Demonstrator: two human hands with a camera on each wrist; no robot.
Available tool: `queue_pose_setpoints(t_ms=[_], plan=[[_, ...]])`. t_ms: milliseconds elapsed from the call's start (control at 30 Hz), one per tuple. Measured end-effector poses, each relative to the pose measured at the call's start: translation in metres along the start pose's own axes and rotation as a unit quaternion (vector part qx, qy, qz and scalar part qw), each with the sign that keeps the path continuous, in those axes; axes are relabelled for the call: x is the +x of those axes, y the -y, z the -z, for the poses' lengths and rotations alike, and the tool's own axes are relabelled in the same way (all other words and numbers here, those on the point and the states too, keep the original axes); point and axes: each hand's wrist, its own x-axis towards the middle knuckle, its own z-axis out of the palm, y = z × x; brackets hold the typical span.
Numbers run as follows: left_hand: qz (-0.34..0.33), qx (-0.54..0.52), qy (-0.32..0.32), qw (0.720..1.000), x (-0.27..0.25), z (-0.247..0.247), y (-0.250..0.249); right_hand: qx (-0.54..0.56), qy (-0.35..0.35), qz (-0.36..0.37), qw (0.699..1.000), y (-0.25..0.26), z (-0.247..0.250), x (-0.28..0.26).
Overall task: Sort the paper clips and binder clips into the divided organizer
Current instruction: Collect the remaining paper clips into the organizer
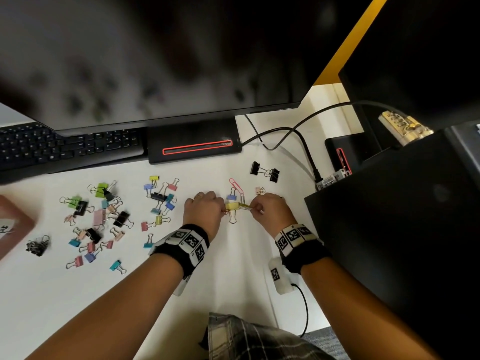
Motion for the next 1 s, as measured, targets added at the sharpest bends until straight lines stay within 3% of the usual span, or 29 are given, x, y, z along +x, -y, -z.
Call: queue_pose_setpoints(t_ms=[200,400,500,733,1000], plan=[[-0.055,0.038,0.012,0.998,-0.008,0.003,0.011,-0.003,0.018,-0.024,1.000,0.002,0.006,-0.004],[-0.067,-0.130,-0.022,0.989,0.000,0.022,0.025,0.007,-0.010,-0.061,0.998,-0.003,0.009,-0.010],[-0.046,-0.172,-0.014,0.984,0.019,0.038,0.022,0.012,-0.026,-0.041,0.999,-0.002,0.008,-0.009],[-0.136,-0.021,0.069,0.988,0.067,0.036,0.006,0.002,0.004,-0.003,1.000,0.004,-0.007,0.000],[-0.122,0.006,0.103,0.987,0.077,0.038,-0.005,0.013,-0.002,-0.006,1.000,0.004,-0.006,0.008]])
